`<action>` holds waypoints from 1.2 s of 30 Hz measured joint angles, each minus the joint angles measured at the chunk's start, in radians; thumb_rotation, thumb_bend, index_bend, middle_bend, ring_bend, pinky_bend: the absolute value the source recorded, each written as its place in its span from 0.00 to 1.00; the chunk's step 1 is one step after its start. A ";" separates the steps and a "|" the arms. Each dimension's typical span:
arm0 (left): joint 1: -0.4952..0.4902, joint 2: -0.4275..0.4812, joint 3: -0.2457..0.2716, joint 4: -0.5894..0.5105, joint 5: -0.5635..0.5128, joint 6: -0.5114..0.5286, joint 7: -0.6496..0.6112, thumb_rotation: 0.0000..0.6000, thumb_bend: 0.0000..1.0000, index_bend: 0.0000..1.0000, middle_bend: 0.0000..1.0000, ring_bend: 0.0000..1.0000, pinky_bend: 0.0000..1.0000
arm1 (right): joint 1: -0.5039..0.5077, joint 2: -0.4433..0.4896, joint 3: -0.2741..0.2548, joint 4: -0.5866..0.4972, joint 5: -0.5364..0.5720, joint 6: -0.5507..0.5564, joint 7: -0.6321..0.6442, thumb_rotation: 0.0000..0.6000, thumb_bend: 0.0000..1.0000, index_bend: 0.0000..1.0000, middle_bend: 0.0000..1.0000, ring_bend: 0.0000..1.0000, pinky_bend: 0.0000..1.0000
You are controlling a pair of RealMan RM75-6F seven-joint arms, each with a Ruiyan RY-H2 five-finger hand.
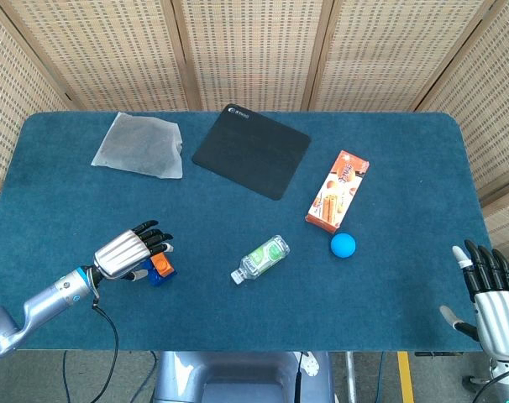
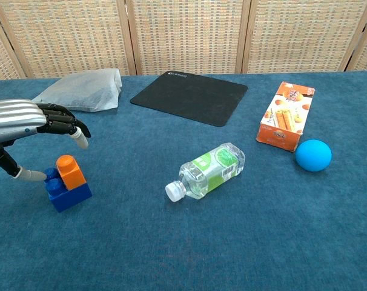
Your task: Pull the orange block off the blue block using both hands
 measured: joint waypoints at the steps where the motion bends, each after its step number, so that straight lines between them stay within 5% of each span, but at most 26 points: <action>1: -0.002 -0.004 0.002 0.002 -0.001 -0.001 0.002 1.00 0.25 0.28 0.23 0.23 0.12 | 0.000 0.000 0.000 0.000 0.001 0.000 0.002 1.00 0.00 0.00 0.00 0.00 0.00; 5: -0.015 -0.030 0.009 0.005 -0.013 -0.010 0.005 1.00 0.28 0.31 0.29 0.28 0.13 | -0.001 0.001 -0.001 0.001 0.002 0.001 0.009 1.00 0.00 0.00 0.00 0.00 0.00; 14: -0.044 -0.057 0.018 -0.001 -0.029 -0.001 0.023 1.00 0.43 0.62 0.65 0.57 0.20 | 0.000 0.003 -0.001 0.003 0.005 0.000 0.023 1.00 0.00 0.00 0.00 0.00 0.00; 26: -0.017 -0.001 -0.038 -0.043 -0.149 0.098 -0.068 1.00 0.44 0.65 0.67 0.59 0.20 | 0.004 0.003 -0.004 0.007 -0.002 -0.003 0.033 1.00 0.00 0.00 0.00 0.00 0.00; 36: 0.023 0.010 -0.164 -0.144 -0.425 0.063 -0.467 1.00 0.45 0.65 0.67 0.59 0.20 | 0.085 0.005 0.023 0.033 -0.018 -0.080 0.069 1.00 0.00 0.00 0.00 0.00 0.00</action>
